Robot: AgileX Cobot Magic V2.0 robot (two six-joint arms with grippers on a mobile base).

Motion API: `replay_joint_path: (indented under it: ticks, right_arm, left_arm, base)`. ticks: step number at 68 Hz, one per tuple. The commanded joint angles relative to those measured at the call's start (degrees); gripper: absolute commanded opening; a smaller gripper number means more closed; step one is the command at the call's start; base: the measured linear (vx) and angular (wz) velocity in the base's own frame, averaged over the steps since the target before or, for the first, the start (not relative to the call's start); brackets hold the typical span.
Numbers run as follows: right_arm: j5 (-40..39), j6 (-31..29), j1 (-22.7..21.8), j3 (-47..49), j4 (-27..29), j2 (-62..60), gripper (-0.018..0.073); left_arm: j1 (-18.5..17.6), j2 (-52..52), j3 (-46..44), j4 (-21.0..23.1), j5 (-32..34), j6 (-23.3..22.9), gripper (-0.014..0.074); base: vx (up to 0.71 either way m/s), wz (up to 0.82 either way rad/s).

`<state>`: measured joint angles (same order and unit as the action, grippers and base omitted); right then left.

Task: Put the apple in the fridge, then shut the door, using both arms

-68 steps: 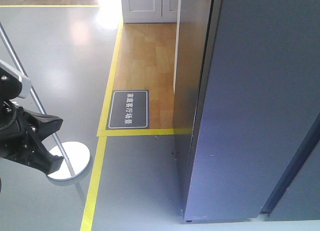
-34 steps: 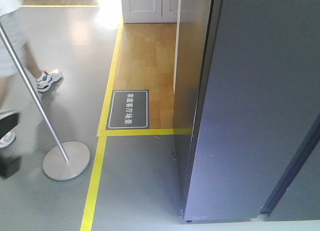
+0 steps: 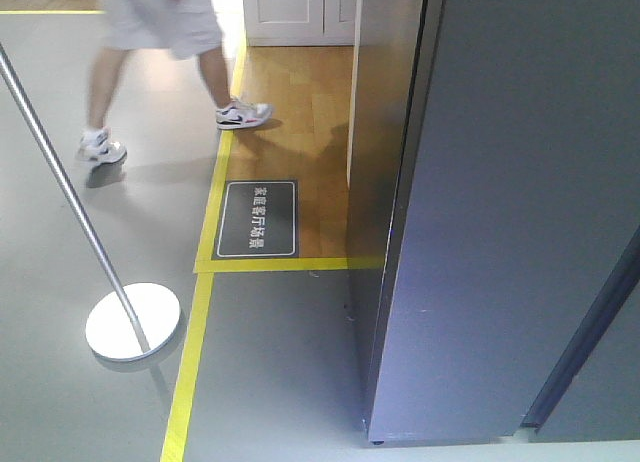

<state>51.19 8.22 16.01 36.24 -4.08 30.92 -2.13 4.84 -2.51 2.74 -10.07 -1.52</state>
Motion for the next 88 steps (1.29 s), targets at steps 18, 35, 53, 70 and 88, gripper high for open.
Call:
replay_joint_path:
  ticks: [18,35,53,70,88]
  right_arm:
    - [-3.4,-0.2,0.1,1.4,-0.4,0.2,-0.0003]
    - [-3.5,-0.2,0.1,1.4,-0.4,0.2,-0.0003]
    - [-3.4,-0.2,0.1,1.4,-0.4,0.2,-0.0003]
    - [-3.4,-0.2,0.1,1.4,-0.3,0.2,-0.0003]
    - [-3.4,-0.2,0.1,1.4,-0.3,0.2,-0.0003]
  left_arm:
    - [0.9,-6.5,4.6,0.4,8.4,-0.7,-0.0006]
    - [2.3,-6.5,4.6,0.4,12.3,-0.7,-0.0006]
    - [4.0,-6.5,4.6,0.4,12.3,-0.7,-0.0006]
    - [4.0,-6.4,4.6,0.4,12.3,-0.7,-0.0006]
    - [4.0,-6.4,4.6,0.4,12.3,-0.7,-0.0006]
  base:
    - [0.00,0.00]
    - [0.00,0.00]
    - [0.00,0.00]
    - [0.00,0.00]
    - [0.00,0.00]
